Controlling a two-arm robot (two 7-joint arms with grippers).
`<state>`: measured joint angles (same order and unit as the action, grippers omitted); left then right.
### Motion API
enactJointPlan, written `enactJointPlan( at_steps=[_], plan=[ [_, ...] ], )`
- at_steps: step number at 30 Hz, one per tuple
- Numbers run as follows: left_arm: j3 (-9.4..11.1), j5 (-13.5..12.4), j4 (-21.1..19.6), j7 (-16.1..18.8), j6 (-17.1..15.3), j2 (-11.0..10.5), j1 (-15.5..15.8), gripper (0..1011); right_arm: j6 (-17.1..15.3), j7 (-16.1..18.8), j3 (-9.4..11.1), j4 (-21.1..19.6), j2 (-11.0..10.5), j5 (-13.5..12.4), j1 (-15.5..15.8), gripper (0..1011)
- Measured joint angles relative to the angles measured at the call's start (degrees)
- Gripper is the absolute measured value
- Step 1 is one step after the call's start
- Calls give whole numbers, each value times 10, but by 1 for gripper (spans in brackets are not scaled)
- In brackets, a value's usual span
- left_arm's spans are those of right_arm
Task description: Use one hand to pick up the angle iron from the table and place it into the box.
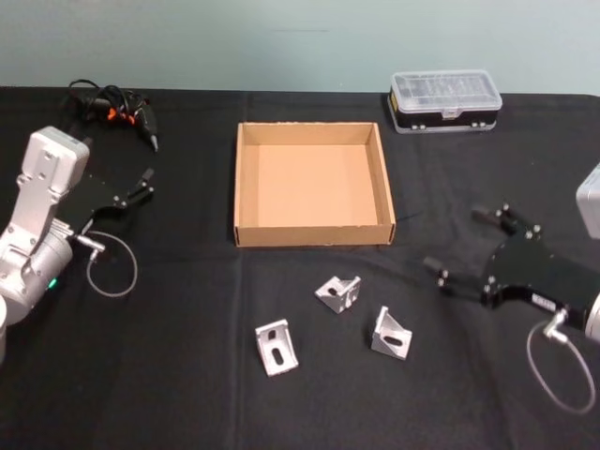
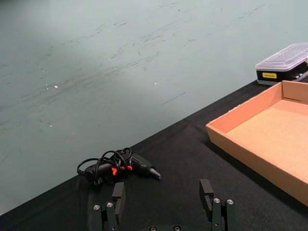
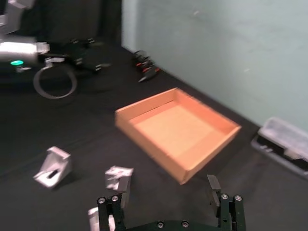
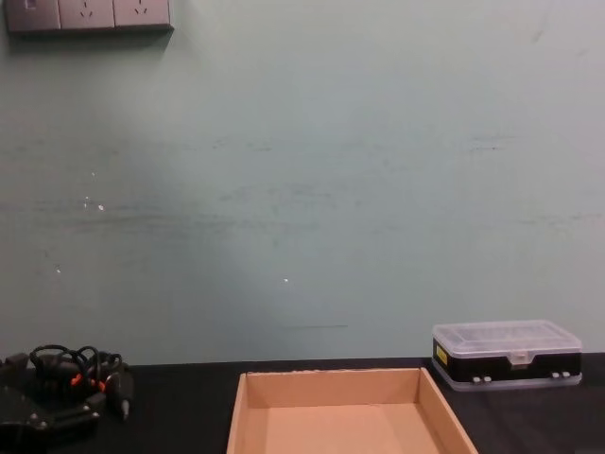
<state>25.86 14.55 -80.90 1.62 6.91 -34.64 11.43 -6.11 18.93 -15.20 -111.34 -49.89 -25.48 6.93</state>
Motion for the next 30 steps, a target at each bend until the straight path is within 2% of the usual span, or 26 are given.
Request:
enactJointPlan(
  at_steps=[1,6,12,17,30],
  plan=[
    [0,0,0,0,0,0,0,1011,0,0,0,0,0,0,0,1004],
    [0,0,0,0,0,0,0,1011,-20,46,-12,1,-2,-11,2,1004],
    [0,0,0,0,0,0,0,1011,-30,76,-21,3,-1,-12,2,1004],
    [0,0,0,0,0,0,0,1011,-42,97,-29,9,0,-6,-5,1004],
    [0,0,0,0,0,0,0,1011,-66,140,-77,50,13,22,-45,1004]
  ],
)
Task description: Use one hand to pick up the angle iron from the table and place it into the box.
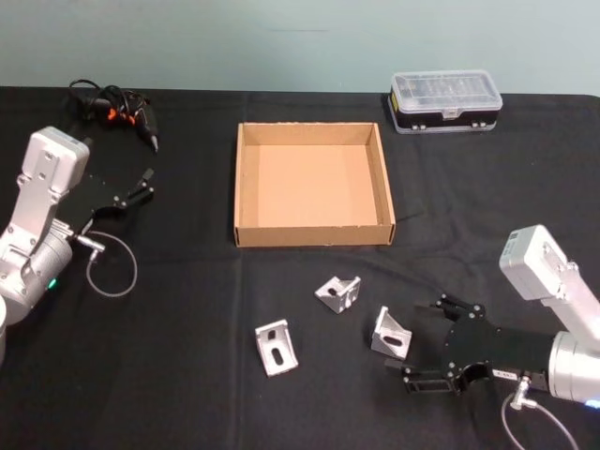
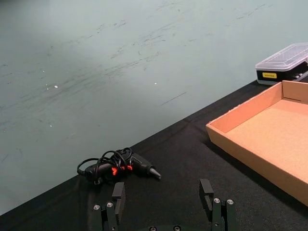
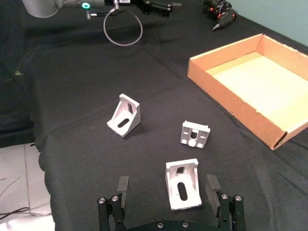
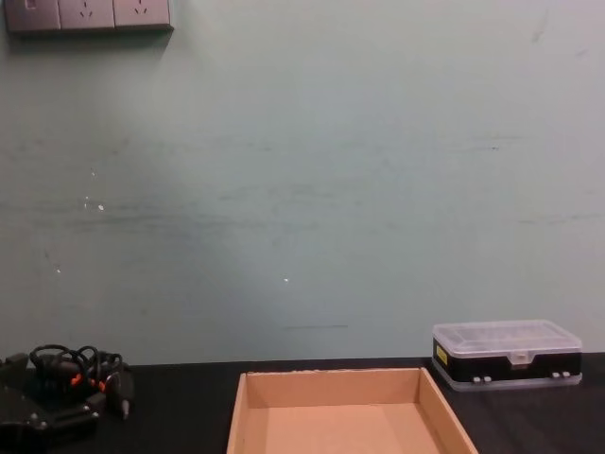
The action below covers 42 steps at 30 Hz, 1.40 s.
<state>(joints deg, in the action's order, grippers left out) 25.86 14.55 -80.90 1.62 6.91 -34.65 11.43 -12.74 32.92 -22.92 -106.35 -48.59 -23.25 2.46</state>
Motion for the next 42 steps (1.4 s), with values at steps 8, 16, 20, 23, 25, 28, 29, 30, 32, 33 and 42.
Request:
enactJointPlan(
  at_steps=[8,16,20,23,25,28,29,30,32,33,42],
  plan=[
    [0,0,0,0,0,0,0,1011,-4,10,-21,24,16,11,-28,1004],
    [0,0,0,0,0,0,0,1011,-5,24,-45,52,33,24,-60,1004],
    [0,0,0,0,0,0,0,1011,-5,26,-51,59,37,28,-69,1004],
    [0,0,0,0,0,0,0,1011,-5,26,-52,62,38,29,-73,1004],
    [0,0,0,0,0,0,0,1011,-5,26,-52,62,38,28,-75,1004],
    [0,0,0,0,0,0,0,1011,-4,26,-52,63,39,27,-77,1004],
    [0,0,0,0,0,0,0,1011,-4,26,-53,63,39,27,-77,1004],
    [0,0,0,0,0,0,0,1011,-4,26,-53,65,40,26,-77,1004],
    [0,0,0,0,0,0,0,1011,-4,26,-55,67,41,26,-78,1004],
    [0,0,0,0,0,0,0,1011,-4,26,-56,68,42,26,-78,1004],
    [0,0,0,0,0,0,0,1011,-3,27,-64,80,51,26,-87,1004]
  ],
)
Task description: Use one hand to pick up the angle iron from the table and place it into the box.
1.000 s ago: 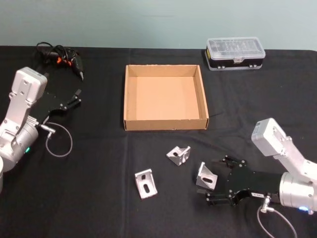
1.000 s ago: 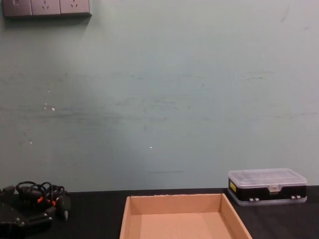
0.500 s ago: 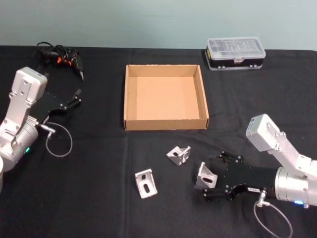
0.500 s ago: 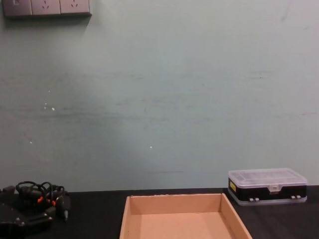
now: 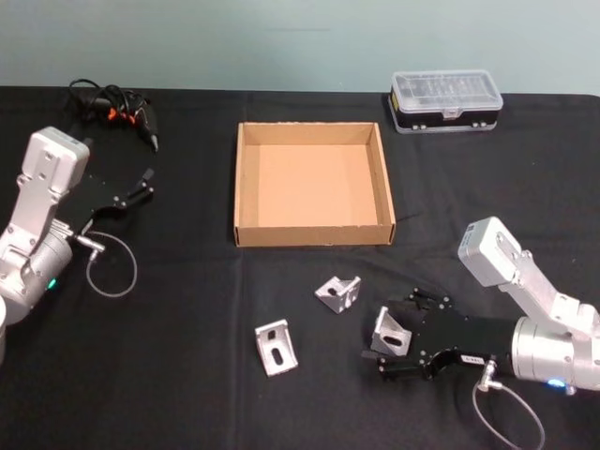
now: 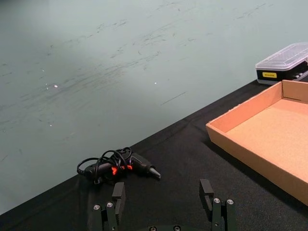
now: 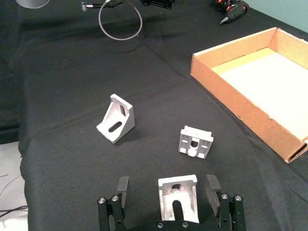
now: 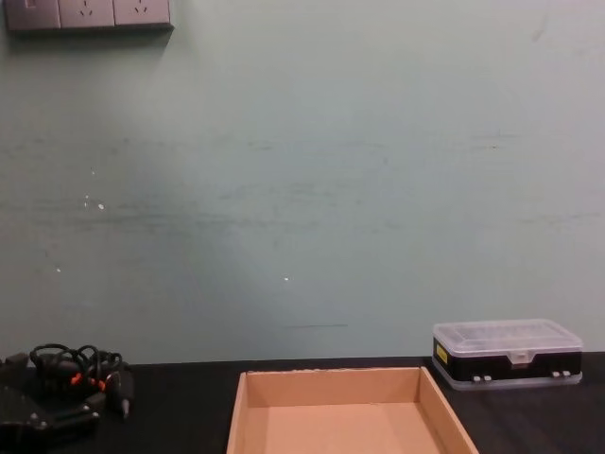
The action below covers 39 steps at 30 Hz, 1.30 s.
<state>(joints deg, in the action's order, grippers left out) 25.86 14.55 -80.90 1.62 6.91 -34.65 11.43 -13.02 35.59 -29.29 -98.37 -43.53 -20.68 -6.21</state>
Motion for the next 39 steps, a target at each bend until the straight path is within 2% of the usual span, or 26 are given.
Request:
enactJointPlan(
  at_steps=[15,26,30,33,34,36,37,39],
  plan=[
    [0,0,0,0,0,0,0,1011,5,1,-9,18,11,-1,-9,1004],
    [0,0,0,0,0,0,0,1011,11,-6,-6,20,12,-1,-2,1002],
    [0,0,0,0,0,0,0,1011,14,-7,-5,21,13,-1,-1,930],
    [0,0,0,0,0,0,0,1011,18,-9,-2,22,14,-3,2,838],
    [0,0,0,0,0,0,0,1012,19,-10,-1,22,14,-3,3,838],
    [0,0,0,0,0,0,0,1011,21,-12,1,22,13,-4,6,744],
    [0,0,0,0,0,0,0,1011,21,-12,1,22,13,-4,6,744],
    [0,0,0,0,0,0,0,1011,23,-14,4,21,13,-4,9,666]
  ],
)
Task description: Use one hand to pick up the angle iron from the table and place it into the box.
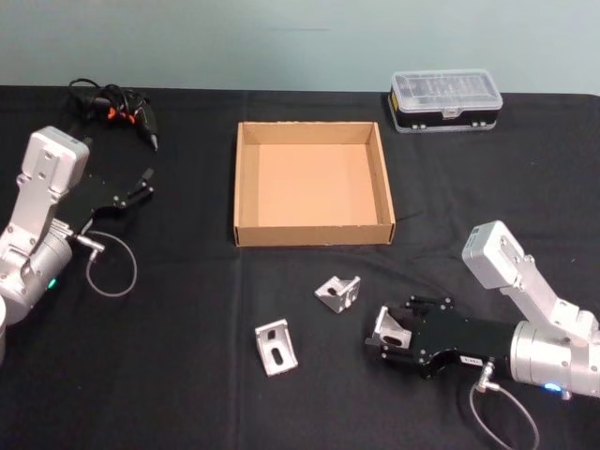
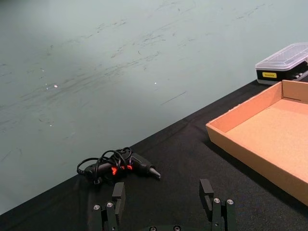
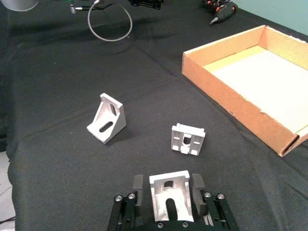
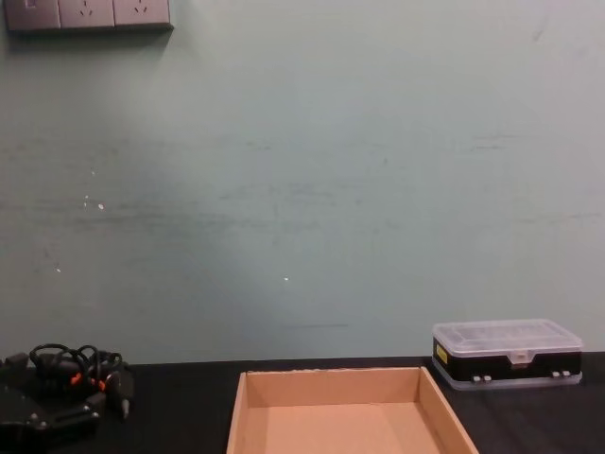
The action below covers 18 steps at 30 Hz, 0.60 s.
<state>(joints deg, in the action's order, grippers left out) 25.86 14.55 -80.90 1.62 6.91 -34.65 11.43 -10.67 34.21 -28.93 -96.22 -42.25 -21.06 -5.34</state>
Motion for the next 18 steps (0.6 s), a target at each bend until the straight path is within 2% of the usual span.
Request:
enactJointPlan(
  at_steps=[7,18],
  plan=[
    [0,0,0,0,0,0,0,1011,4,-3,5,-2,-1,0,6,460],
    [0,0,0,0,0,0,0,1011,7,-5,8,-1,3,3,10,449]
  ],
)
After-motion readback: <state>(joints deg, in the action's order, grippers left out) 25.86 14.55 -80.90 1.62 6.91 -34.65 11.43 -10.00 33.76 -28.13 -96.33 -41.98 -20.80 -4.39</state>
